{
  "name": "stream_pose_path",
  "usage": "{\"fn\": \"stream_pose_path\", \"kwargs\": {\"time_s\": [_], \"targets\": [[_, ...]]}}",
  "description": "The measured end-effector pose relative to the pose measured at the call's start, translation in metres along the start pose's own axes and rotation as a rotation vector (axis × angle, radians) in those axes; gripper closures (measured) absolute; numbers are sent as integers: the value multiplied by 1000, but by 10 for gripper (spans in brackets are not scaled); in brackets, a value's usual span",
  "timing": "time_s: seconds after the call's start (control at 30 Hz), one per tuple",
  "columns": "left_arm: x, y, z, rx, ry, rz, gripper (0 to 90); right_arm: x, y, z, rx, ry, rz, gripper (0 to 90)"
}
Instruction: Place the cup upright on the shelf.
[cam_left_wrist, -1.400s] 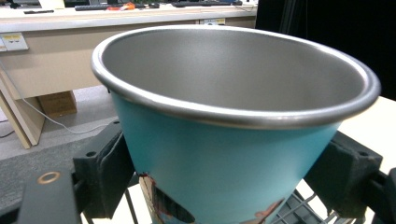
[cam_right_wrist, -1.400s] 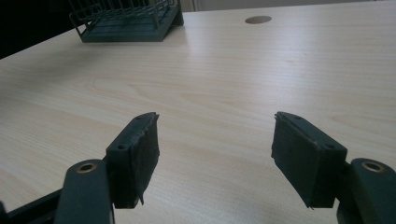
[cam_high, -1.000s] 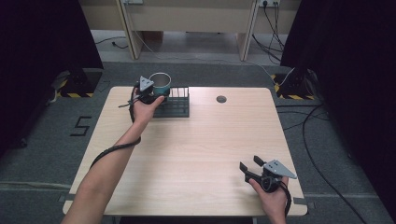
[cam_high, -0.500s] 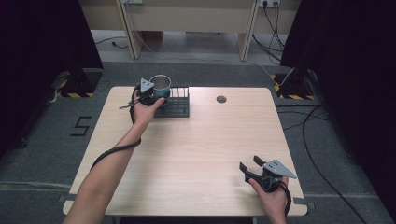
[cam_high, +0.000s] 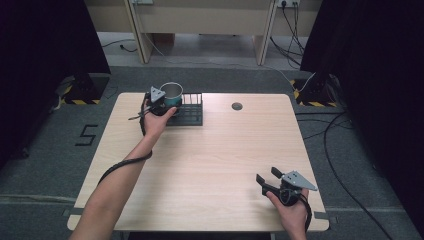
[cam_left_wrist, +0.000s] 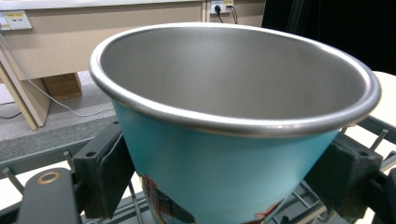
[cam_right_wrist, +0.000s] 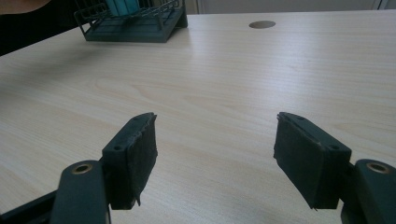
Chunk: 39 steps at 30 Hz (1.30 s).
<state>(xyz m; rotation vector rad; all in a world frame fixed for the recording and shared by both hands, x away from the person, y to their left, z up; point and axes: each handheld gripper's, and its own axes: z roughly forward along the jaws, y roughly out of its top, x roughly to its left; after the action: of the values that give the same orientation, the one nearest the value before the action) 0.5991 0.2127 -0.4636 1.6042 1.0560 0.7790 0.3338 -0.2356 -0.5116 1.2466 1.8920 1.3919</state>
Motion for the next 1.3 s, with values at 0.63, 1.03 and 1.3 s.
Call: {"fn": "stream_pose_path", "kwargs": {"time_s": [0.63,1.03,1.3], "targets": [[4,-3,-4,25,-13,-10,146,0,0,0,5,2,0,298],[4,-6,-23,-2,-37,-24,146,0,0,1,9,1,1,296],[7,-7,-40,12,-35,-12,146,0,0,1,7,-1,2,296]]}}
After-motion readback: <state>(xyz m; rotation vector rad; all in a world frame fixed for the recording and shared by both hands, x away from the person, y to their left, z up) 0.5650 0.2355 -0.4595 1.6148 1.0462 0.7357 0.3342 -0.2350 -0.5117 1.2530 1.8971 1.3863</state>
